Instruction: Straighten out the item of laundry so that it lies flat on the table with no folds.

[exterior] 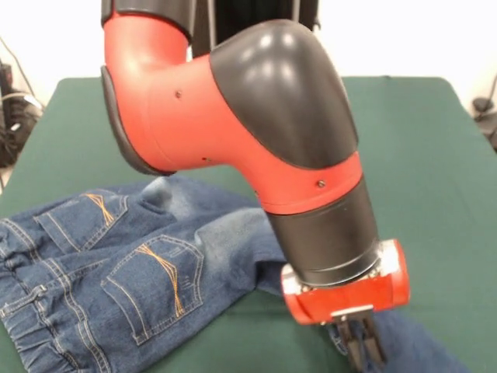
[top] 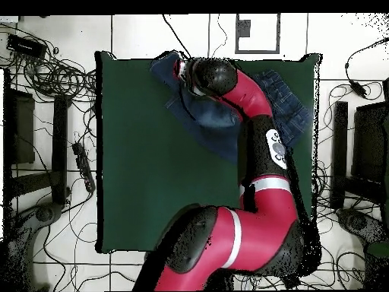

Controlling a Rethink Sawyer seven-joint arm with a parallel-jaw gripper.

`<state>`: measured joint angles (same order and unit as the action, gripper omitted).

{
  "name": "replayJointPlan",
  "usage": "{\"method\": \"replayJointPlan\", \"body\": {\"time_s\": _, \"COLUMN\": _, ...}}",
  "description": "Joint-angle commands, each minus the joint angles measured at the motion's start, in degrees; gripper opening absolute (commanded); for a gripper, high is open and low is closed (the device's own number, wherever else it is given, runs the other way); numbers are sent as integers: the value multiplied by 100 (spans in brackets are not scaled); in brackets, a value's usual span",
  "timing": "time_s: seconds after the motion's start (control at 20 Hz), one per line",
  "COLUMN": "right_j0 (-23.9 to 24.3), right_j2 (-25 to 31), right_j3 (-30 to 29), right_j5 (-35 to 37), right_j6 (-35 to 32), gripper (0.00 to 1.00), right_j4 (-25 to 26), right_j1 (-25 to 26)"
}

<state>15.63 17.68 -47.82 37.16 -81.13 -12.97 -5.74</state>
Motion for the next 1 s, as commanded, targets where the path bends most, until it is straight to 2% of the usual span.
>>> {"method": "replayJointPlan", "body": {"time_s": 0.05, "right_j0": 125, "right_j2": 1173, "right_j3": -130, "right_j5": -387, "right_j6": 1499, "gripper": 0, "right_j4": 591, "right_j1": 173}}
{"method": "replayJointPlan", "body": {"time_s": 0.65, "right_j0": -103, "right_j2": 1064, "right_j3": 1110, "right_j5": 119, "right_j6": 966, "gripper": 0, "right_j4": 1128, "right_j1": 977}}
{"method": "replayJointPlan", "body": {"time_s": 0.9, "right_j0": -87, "right_j2": 1153, "right_j3": 1197, "right_j5": 231, "right_j6": 903, "gripper": 0, "right_j4": 1178, "right_j1": 1033}}
{"method": "replayJointPlan", "body": {"time_s": 1.0, "right_j0": -14, "right_j2": 1220, "right_j3": 1043, "right_j5": 237, "right_j6": 967, "gripper": 0, "right_j4": 1178, "right_j1": 952}}
